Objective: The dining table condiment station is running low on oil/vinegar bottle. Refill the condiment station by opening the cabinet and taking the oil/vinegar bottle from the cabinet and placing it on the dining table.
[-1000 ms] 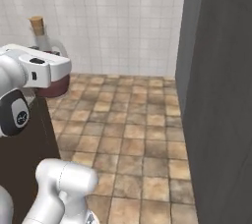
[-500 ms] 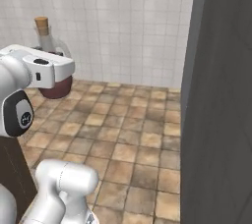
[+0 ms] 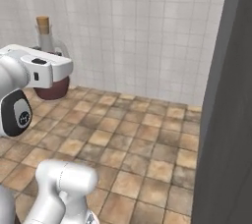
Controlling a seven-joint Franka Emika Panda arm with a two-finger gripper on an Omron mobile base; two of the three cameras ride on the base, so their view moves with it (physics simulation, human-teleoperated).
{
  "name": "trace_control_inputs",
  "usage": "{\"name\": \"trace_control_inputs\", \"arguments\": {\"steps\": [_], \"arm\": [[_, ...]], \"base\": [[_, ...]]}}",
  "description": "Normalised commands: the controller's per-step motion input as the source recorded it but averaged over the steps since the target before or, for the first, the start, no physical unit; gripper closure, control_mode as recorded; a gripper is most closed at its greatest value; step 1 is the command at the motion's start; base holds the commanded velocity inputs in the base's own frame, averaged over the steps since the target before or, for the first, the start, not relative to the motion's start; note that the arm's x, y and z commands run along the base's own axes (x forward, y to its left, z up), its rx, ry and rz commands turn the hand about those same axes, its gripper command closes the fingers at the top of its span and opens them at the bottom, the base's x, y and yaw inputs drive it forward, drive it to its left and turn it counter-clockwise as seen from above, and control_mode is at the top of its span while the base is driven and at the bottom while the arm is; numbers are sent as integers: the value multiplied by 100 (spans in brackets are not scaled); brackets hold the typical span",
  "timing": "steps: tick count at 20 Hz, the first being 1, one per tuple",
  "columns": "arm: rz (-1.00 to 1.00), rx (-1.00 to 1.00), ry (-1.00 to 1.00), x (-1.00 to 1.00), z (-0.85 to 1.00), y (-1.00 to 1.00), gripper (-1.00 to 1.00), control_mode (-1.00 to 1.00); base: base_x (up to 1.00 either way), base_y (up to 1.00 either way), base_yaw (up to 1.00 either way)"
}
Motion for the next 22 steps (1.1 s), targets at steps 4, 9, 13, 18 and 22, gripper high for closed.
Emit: {"name": "trace_control_inputs", "arguments": {"steps": [4,9,13,18,22], "arm": [[0,0,0,0,0,0,100,100],[0,0,0,0,0,0,100,100],[0,0,0,0,0,0,100,100],[0,0,0,0,0,0,100,100],[0,0,0,0,0,0,100,100]], "base": [[100,-26,25],[100,-11,30],[100,-11,50],[100,-13,51],[100,-10,49]]}}
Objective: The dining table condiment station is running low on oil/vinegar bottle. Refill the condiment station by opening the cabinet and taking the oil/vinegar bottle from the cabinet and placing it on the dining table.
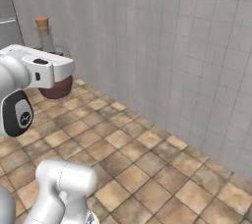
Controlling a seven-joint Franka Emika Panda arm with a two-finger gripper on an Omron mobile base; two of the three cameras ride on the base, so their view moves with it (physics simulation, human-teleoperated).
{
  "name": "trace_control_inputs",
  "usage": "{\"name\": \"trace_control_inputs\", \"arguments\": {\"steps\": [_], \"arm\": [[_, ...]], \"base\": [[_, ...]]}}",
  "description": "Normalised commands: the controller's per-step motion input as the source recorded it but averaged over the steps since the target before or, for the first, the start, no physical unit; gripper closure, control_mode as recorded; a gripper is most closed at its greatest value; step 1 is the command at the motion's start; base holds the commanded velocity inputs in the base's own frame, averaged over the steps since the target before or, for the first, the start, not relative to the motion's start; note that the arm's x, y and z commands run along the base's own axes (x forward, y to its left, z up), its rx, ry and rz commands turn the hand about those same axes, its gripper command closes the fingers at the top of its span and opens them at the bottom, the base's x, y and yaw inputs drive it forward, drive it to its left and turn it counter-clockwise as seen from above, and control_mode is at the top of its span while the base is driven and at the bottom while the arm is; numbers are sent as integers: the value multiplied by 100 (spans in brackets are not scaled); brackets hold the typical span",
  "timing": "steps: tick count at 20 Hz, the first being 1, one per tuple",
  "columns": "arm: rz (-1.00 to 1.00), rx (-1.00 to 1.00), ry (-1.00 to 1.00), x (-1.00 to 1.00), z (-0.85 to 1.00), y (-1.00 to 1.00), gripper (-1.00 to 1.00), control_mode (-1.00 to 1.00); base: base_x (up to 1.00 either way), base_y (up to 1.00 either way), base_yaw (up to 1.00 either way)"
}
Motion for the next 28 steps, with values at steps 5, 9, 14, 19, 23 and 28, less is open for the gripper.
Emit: {"name": "trace_control_inputs", "arguments": {"steps": [5,9,14,19,23,28], "arm": [[0,0,0,0,0,0,100,100],[0,0,0,0,0,0,100,100],[0,0,0,0,0,0,100,100],[0,0,0,0,0,0,100,100],[0,0,0,0,0,0,100,100],[0,0,0,0,0,0,100,100]], "base": [[100,-15,53],[100,-16,59],[100,-14,64],[100,-14,69],[100,-13,72],[100,-13,77]]}}
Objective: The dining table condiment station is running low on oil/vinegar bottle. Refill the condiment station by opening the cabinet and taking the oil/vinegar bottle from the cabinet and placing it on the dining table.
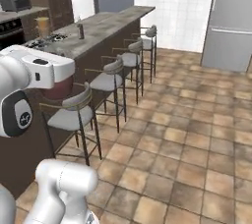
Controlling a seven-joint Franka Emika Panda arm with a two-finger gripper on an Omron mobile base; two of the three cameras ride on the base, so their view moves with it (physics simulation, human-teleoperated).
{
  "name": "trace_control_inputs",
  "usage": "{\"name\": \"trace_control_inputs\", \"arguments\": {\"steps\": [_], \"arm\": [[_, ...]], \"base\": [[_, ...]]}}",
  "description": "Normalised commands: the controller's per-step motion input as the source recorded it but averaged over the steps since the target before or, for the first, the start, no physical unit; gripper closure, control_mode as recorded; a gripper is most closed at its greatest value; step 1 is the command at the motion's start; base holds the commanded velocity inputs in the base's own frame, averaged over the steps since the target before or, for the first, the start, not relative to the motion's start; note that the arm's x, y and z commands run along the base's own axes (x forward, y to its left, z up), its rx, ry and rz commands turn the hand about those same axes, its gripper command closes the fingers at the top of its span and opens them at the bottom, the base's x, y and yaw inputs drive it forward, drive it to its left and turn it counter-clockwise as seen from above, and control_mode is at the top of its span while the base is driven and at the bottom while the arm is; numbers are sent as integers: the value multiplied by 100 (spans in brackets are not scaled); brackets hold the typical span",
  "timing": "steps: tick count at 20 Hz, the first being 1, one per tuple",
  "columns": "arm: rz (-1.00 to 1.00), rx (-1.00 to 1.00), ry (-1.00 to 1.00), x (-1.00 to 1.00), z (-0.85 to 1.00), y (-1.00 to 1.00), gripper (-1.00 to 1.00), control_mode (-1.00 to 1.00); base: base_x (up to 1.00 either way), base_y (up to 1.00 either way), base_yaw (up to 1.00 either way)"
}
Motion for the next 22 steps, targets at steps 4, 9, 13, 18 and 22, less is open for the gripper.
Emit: {"name": "trace_control_inputs", "arguments": {"steps": [4,9,13,18,22], "arm": [[0,0,0,0,0,0,100,100],[0,0,0,0,0,0,100,100],[0,0,0,0,0,0,100,100],[0,0,0,0,0,0,100,100],[4,0,-1,6,0,-4,100,-100]], "base": [[95,-12,83],[84,-11,86],[79,-10,88],[62,-5,91],[28,-3,40]]}}
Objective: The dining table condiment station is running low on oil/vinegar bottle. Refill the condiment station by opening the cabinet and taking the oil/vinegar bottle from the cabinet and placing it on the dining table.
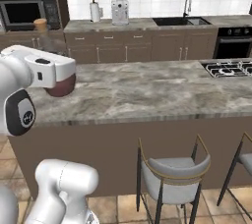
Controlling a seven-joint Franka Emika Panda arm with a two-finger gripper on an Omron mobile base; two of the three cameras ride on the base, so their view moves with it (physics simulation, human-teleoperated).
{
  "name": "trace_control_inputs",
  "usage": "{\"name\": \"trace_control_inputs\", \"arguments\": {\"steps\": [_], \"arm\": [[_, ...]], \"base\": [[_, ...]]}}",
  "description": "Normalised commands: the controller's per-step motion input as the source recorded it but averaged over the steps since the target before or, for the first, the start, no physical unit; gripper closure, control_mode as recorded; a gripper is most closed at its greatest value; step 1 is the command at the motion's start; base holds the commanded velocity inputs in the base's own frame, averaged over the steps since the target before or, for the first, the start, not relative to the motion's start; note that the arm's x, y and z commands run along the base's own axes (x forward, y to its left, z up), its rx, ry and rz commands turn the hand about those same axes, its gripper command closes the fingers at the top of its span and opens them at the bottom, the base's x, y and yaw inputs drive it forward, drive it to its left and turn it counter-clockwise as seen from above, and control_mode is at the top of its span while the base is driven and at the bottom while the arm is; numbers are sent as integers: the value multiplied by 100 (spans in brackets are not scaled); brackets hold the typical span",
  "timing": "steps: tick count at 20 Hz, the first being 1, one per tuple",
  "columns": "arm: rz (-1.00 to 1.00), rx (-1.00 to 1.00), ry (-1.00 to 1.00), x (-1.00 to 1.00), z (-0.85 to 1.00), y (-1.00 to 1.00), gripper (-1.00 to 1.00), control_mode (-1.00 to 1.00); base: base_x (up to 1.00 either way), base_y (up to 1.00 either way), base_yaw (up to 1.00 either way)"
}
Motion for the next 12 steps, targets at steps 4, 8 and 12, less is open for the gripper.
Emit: {"name": "trace_control_inputs", "arguments": {"steps": [4,8,12], "arm": [[18,1,1,72,0,-20,100,-100],[39,9,13,58,-10,-37,100,-100],[59,15,26,62,-20,-24,100,-100]], "base": [[0,0,0],[0,0,0],[0,0,0]]}}
